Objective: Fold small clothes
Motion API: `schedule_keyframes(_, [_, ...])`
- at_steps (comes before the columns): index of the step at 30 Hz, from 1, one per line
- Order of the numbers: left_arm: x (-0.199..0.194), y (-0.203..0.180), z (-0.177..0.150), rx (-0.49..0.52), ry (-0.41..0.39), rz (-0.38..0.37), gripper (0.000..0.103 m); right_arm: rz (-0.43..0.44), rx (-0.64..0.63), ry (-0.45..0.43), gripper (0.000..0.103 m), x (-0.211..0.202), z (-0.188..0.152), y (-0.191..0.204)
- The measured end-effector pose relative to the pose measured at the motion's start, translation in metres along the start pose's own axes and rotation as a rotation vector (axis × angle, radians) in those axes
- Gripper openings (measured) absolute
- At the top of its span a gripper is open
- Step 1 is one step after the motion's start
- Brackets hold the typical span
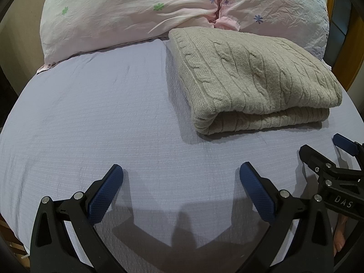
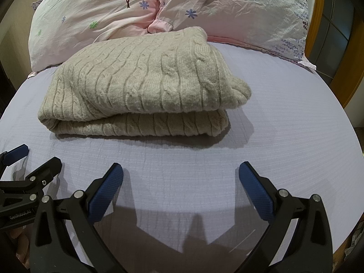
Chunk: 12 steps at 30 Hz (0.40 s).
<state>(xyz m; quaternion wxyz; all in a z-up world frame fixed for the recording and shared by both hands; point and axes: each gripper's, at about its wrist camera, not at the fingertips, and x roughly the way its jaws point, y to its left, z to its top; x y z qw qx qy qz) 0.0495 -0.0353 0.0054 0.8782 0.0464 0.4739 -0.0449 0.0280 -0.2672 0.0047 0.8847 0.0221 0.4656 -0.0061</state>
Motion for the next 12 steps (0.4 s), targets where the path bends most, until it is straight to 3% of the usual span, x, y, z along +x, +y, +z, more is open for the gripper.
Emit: schedule_keyframes(12, [0.0002,-0.0009,0.0008,-0.002,-0.005,0.003,0.102,0.000,0.000,0.000,0.101,0.0001,-0.0001,0.0000])
